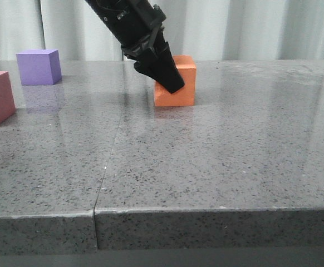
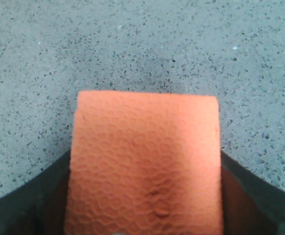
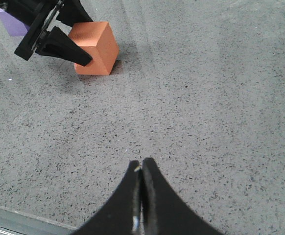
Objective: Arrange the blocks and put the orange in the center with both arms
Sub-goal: 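Lower the left gripper onto the orange cube and close on it, then lift the orange cube and carry it toward the pink and purple cubes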
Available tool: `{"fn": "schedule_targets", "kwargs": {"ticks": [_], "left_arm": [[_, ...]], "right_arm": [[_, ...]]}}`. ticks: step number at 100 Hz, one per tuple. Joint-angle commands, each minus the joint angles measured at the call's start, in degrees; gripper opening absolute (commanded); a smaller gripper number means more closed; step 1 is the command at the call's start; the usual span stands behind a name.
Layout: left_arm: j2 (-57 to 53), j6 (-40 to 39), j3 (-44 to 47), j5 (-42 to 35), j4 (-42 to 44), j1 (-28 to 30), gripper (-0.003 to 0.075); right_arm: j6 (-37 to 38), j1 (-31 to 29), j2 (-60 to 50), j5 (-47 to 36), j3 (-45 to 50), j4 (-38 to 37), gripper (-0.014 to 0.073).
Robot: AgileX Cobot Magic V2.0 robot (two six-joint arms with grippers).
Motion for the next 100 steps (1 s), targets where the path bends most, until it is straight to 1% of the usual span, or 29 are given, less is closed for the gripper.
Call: {"fn": "schedule_targets", "kwargs": {"ticks": [1, 7, 14, 32, 39, 47, 61, 67, 73, 84, 100], "left_arm": [[-3.4, 0.0, -1.9, -0.8, -2.5, -0.5, 0.0334], [-3.6, -0.7, -1.9, -0.7, -2.5, -0.5, 0.0334], [-4.1, -3.5, -1.9, -0.7, -2.4, -0.5, 0.0334], [-6.6, -15.5, -1.9, -0.7, -0.8, -0.2, 0.0334], [-8.0, -21.4, -1.9, -1.3, 2.1, -0.2, 0.0334], [-9.6, -28.0, -1.9, -2.3, 7.6, -0.2, 0.0334], [-12.5, -41.2, -1.9, -3.6, 16.7, 0.0, 0.0334], [-13.5, -47.3, -1.9, -3.7, 19.1, 0.5, 0.0335], [-14.5, -51.6, -1.9, -3.6, 21.0, 1.6, 0.0335], [-15.9, -57.9, -1.9, -3.1, 21.3, 4.1, 0.0335], [-17.1, -65.8, -1.7, 0.4, 23.6, 8.4, 0.0334]], "right_arm": [[-0.3, -0.1, 0.2, -4.5, -1.5, -1.2, -0.0068], [-0.3, -0.1, 0.2, -4.5, -1.5, -1.2, -0.0068], [-0.3, -0.1, 0.2, -4.5, -1.5, -1.2, -0.0068], [-0.3, -0.1, 0.2, -4.5, -1.5, -1.2, -0.0068], [-0.3, -0.1, 0.2, -4.5, -1.5, -1.2, -0.0068], [-0.3, -0.1, 0.2, -4.5, -1.5, -1.2, -0.0068], [-0.3, -0.1, 0.2, -4.5, -1.5, -1.2, -0.0068], [-0.3, -0.1, 0.2, -4.5, -1.5, -1.2, -0.0068], [-0.3, -0.1, 0.2, -4.5, -1.5, -1.2, -0.0068], [-0.3, -0.1, 0.2, -4.5, -1.5, -1.2, -0.0068], [-0.3, -0.1, 0.2, -4.5, -1.5, -1.2, -0.0068]]}}
